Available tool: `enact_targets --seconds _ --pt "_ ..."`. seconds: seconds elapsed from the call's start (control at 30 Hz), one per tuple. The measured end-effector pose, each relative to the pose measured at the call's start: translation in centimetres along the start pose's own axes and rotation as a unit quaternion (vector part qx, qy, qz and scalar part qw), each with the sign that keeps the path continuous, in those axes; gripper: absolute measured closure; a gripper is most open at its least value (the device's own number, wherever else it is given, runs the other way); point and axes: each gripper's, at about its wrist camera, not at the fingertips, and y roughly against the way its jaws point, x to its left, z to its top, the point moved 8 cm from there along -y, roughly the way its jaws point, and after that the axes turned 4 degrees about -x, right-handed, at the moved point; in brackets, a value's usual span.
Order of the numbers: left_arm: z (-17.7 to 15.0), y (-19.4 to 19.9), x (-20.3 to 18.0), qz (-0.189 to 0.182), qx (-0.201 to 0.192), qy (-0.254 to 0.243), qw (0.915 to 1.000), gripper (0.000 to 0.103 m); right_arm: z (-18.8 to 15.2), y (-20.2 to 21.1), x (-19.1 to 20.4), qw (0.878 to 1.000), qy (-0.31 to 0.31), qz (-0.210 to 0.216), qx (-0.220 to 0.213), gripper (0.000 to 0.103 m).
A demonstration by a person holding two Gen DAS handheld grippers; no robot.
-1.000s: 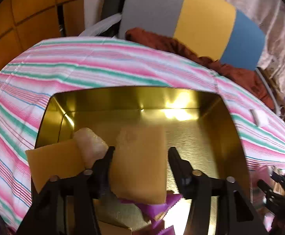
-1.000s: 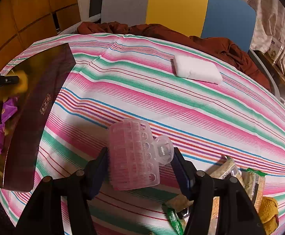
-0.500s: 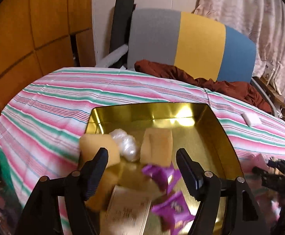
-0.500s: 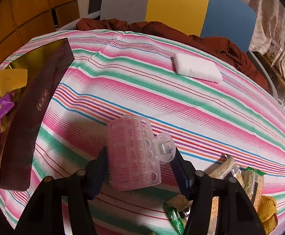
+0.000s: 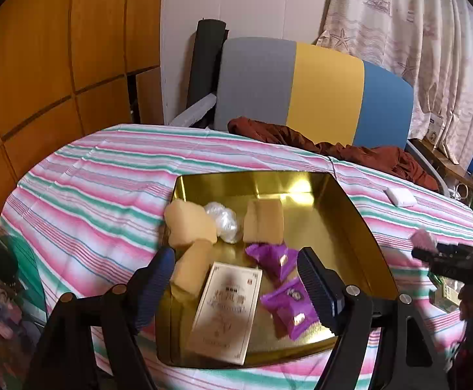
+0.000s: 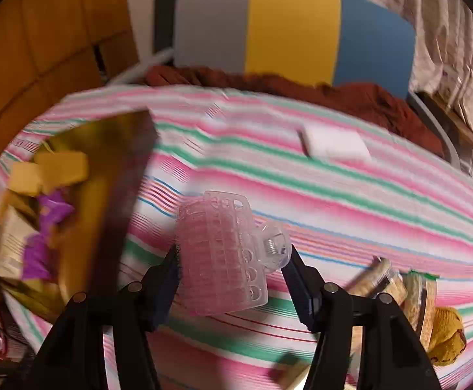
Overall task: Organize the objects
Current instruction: 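Lower the pink hair curler into the gold tray and open the right gripper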
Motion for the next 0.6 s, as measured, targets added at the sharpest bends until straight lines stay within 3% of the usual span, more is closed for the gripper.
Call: enact_targets --seconds 0.27,0.4,0.6 --pt "-1.9 0.7 1.7 0.0 0.007 0.028 0.9996 0.025 2.8 3.0 9.2 0.994 0.055 0.083 -0.033 0.042" --pt "-2.5 1.1 2.9 0.002 0.009 0.047 0.9989 0.025 2.1 1.6 14.2 0.99 0.089 0.112 -0.015 0.042" --pt "-3.2 1.6 4.1 0.01 0.01 0.056 0.9983 0.025 0.9 -2.4 17.0 0.988 0.108 0.108 0.03 0.042"
